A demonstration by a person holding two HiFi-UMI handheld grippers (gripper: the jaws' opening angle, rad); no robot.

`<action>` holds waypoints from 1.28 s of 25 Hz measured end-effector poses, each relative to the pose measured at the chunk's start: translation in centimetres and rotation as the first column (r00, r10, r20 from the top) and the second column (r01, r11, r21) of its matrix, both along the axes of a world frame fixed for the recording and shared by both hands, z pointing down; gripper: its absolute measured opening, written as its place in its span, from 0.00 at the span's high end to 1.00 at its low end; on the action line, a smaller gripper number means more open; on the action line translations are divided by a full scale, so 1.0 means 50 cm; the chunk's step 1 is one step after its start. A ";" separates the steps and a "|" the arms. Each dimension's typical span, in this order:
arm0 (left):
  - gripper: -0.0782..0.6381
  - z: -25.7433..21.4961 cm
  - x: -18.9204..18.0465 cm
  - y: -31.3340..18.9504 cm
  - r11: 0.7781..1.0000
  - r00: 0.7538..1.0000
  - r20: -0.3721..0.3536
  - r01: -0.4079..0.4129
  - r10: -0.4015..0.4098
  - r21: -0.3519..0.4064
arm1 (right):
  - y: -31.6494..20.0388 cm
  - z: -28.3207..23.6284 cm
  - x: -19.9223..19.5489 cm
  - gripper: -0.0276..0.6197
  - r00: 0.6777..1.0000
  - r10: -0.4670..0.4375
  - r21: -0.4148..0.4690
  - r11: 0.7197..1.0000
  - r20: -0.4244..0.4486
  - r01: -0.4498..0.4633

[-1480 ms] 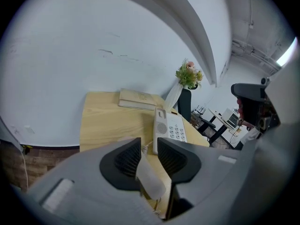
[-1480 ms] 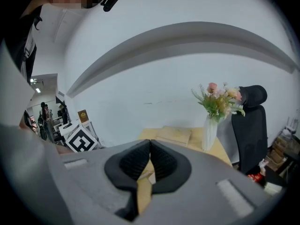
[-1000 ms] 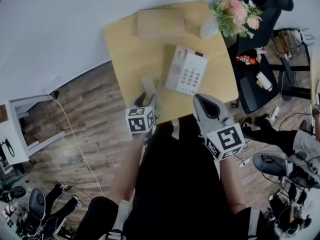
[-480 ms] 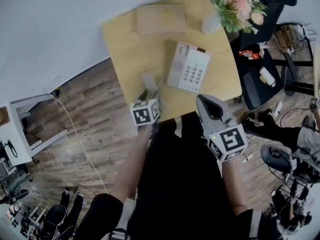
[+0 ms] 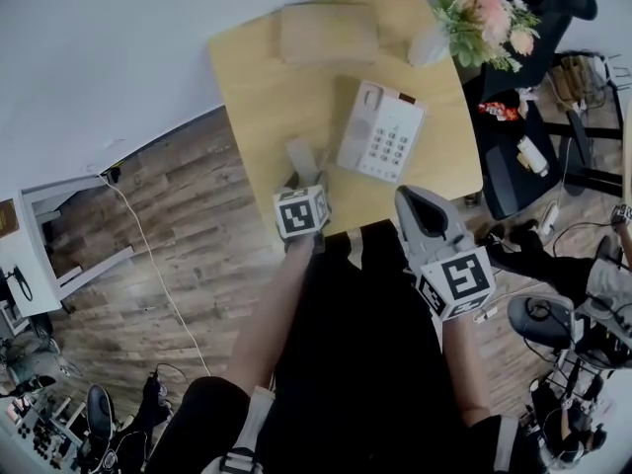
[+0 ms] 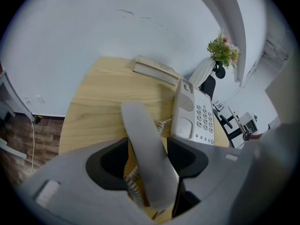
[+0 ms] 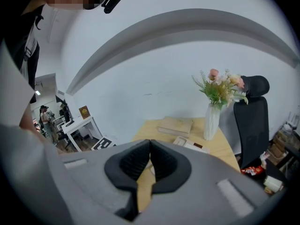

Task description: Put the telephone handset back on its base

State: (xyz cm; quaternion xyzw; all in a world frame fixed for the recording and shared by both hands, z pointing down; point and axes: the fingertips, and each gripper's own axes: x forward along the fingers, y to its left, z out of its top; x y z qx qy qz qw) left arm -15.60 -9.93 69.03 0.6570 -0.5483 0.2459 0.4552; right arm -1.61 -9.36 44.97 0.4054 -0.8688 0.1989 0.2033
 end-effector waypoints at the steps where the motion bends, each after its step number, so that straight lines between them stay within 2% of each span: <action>1: 0.55 0.002 0.001 0.000 1.000 1.000 0.007 -0.003 0.003 -0.001 | 0.000 0.001 -0.001 0.95 1.000 -0.004 0.000 1.000 -0.001 0.004; 5: 0.53 0.007 0.001 -0.002 1.000 1.000 0.028 -0.001 0.001 -0.008 | 0.000 0.002 -0.003 0.95 1.000 -0.014 0.000 1.000 -0.005 0.014; 14: 0.54 0.010 -0.004 0.008 0.999 0.999 0.016 0.039 -0.039 -0.034 | 0.000 -0.005 0.006 0.95 1.000 -0.014 0.006 1.000 0.001 0.014; 19: 0.60 0.000 -0.002 0.012 0.998 0.998 -0.019 0.052 -0.053 -0.032 | 0.000 -0.007 0.009 0.95 1.000 -0.009 0.007 1.000 0.005 0.009; 23: 0.61 0.000 0.005 0.016 0.999 0.998 -0.041 0.036 -0.038 -0.036 | 0.000 -0.007 0.006 0.95 1.000 -0.009 0.007 1.000 0.010 0.009; 32: 0.62 0.001 0.007 0.030 0.998 0.989 -0.143 0.024 -0.032 -0.056 | 0.000 -0.004 0.009 0.95 1.000 0.001 0.003 1.000 0.014 -0.001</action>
